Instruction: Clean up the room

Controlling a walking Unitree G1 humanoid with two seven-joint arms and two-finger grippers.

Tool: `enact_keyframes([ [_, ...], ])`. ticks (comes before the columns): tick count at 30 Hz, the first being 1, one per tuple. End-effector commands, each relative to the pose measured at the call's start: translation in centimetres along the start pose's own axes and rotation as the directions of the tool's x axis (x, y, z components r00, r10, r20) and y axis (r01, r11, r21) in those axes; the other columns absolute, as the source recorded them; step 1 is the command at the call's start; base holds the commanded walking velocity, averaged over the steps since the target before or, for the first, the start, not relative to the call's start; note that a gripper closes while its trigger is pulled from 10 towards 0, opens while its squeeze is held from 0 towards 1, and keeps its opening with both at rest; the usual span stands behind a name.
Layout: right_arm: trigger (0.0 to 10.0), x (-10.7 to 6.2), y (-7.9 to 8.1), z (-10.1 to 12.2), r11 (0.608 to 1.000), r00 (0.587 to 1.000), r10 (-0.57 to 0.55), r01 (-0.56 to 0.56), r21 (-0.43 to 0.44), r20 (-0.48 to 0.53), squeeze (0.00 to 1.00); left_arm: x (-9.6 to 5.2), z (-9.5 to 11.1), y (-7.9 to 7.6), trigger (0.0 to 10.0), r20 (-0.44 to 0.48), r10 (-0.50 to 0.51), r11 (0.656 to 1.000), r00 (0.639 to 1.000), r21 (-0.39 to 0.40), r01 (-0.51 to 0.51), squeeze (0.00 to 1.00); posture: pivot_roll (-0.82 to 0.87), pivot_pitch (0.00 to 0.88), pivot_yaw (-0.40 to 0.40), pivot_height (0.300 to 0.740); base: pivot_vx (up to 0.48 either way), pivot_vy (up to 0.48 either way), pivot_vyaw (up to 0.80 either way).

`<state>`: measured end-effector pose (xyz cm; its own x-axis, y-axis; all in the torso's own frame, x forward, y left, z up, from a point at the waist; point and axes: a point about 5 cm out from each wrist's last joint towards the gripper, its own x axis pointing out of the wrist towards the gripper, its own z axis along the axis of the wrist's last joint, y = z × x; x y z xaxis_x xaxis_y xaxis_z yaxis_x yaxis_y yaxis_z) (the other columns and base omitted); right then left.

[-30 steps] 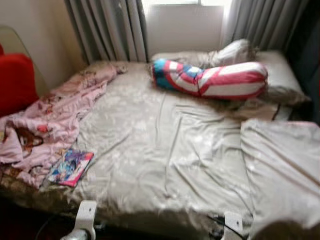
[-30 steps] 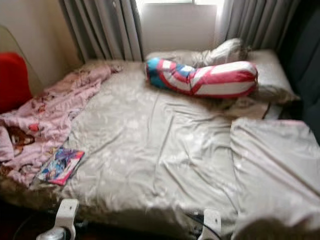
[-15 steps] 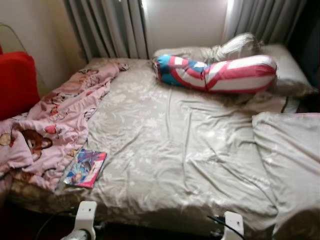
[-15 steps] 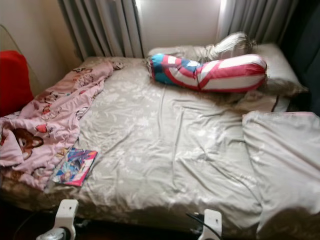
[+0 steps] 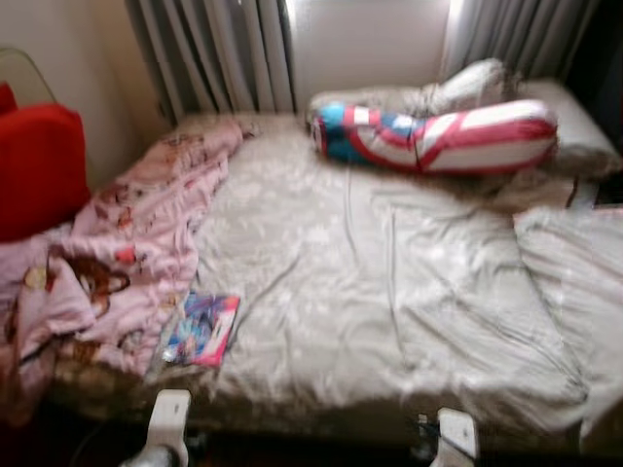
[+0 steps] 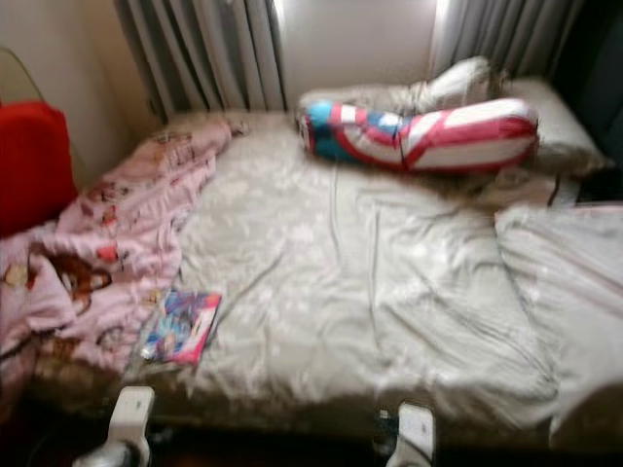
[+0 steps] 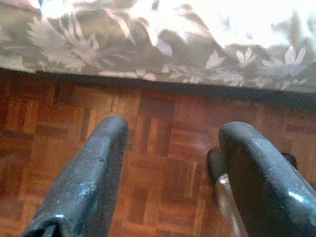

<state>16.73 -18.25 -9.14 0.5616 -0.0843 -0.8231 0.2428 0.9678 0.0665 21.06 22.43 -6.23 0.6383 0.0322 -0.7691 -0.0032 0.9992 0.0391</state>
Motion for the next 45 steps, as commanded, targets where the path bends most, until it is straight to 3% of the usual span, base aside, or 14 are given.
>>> enact_keyframes([
  [1,10.0,0.11,0.88,0.44,1.000,1.000,0.020,-0.020,0.008,0.017,0.00,-0.11,0.04,0.74,10.0,-0.007,0.017,1.000,1.000,0.015,-0.016,0.00,-0.10,0.000,0.048,0.740,0.000,0.416,0.00],
  [45,10.0,0.11,0.90,0.45,1.000,1.000,0.027,-0.027,-0.002,0.015,0.00,-0.11,0.02,0.71,10.0,-0.010,0.014,1.000,1.000,0.020,-0.014,0.00,-0.09,0.000,0.045,0.740,0.000,0.414,0.00],
])
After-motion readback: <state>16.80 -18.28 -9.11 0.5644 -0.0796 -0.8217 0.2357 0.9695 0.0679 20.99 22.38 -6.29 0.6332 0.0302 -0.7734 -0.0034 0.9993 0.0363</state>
